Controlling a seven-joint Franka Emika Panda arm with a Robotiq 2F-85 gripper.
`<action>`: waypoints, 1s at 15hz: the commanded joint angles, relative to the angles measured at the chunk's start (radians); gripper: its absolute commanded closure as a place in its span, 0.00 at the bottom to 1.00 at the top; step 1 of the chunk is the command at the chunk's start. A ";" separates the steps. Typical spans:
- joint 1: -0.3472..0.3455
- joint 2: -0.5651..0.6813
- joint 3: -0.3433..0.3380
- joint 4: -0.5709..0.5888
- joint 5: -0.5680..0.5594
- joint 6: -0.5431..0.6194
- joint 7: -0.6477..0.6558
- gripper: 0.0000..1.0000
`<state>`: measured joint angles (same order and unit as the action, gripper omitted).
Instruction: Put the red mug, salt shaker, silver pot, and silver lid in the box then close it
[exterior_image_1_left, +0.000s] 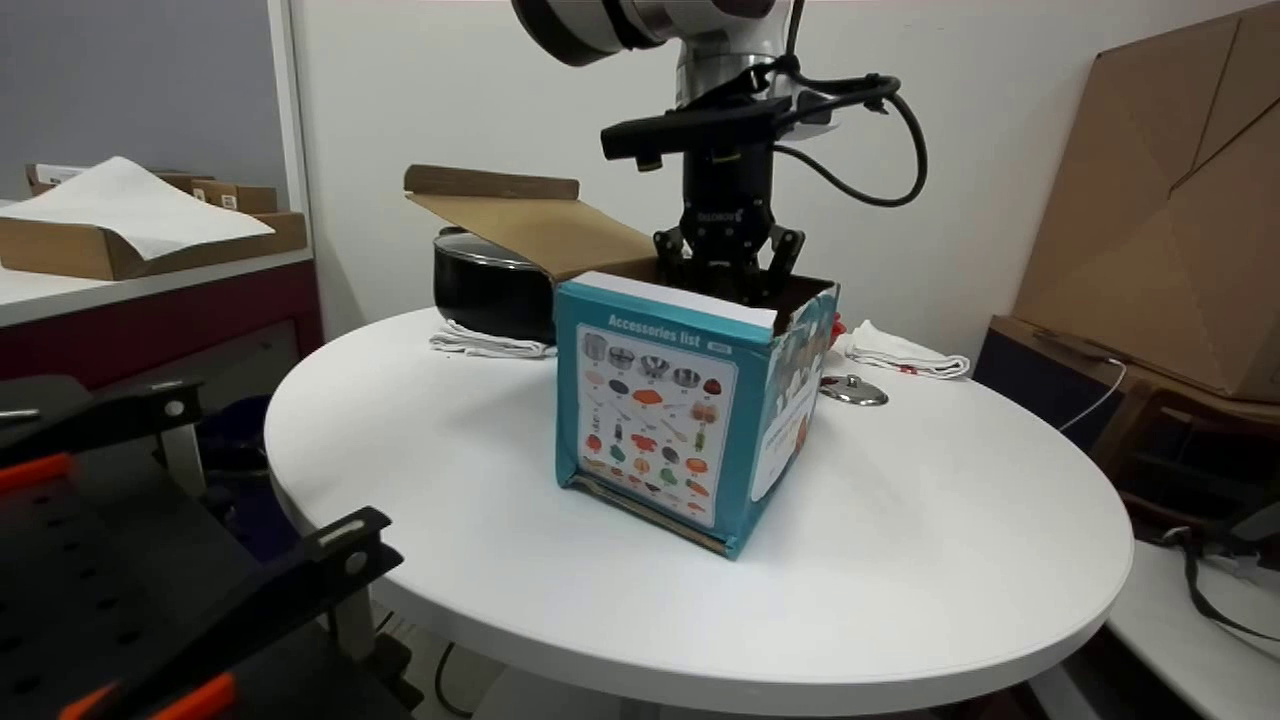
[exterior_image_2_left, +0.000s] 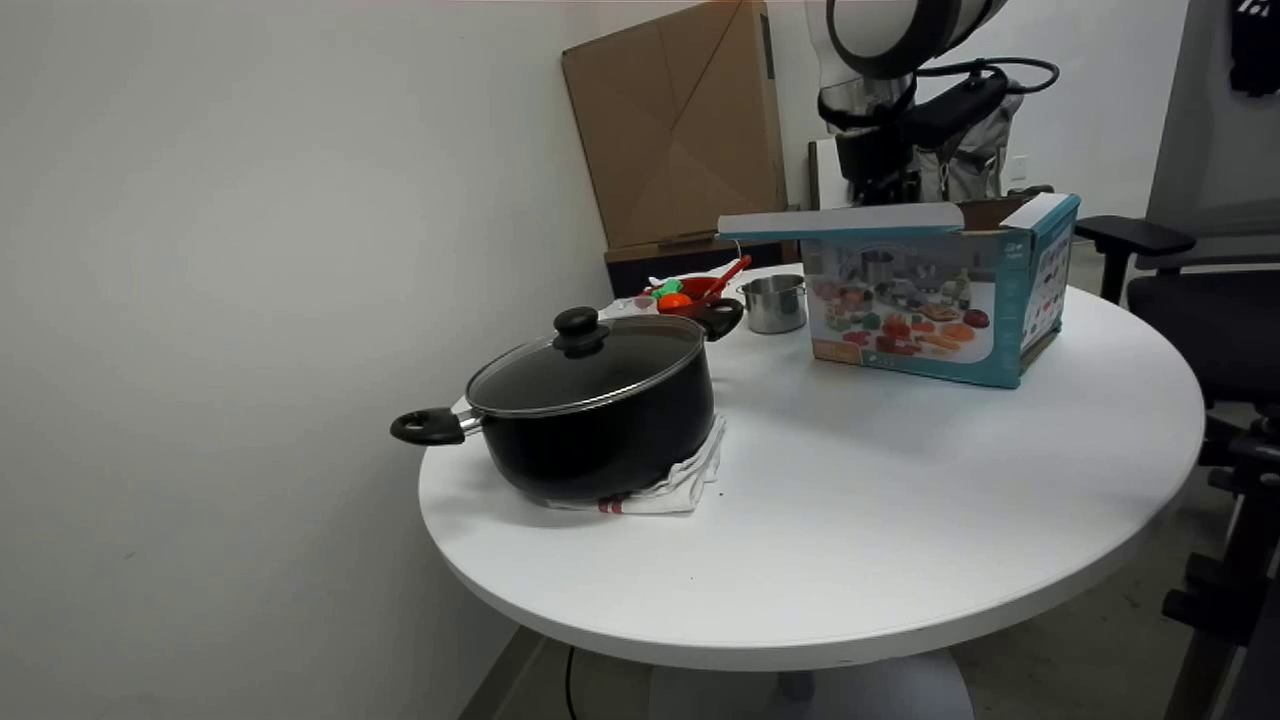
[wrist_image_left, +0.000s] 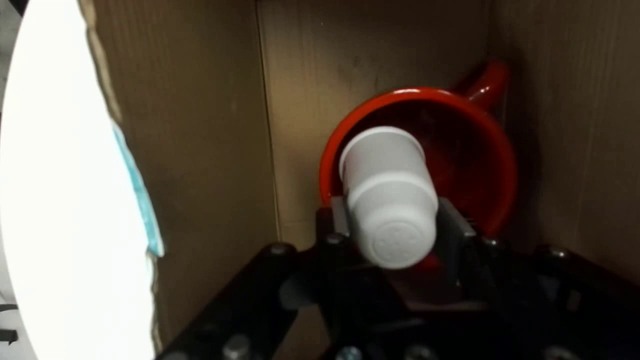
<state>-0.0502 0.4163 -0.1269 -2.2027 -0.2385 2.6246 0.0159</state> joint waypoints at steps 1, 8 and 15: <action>0.013 0.025 -0.003 -0.001 -0.002 0.019 0.006 0.82; 0.015 0.021 0.003 -0.006 0.011 0.004 -0.002 0.00; -0.017 -0.098 0.039 0.019 0.108 -0.143 -0.041 0.00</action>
<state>-0.0467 0.3891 -0.1113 -2.1912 -0.1855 2.5687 0.0104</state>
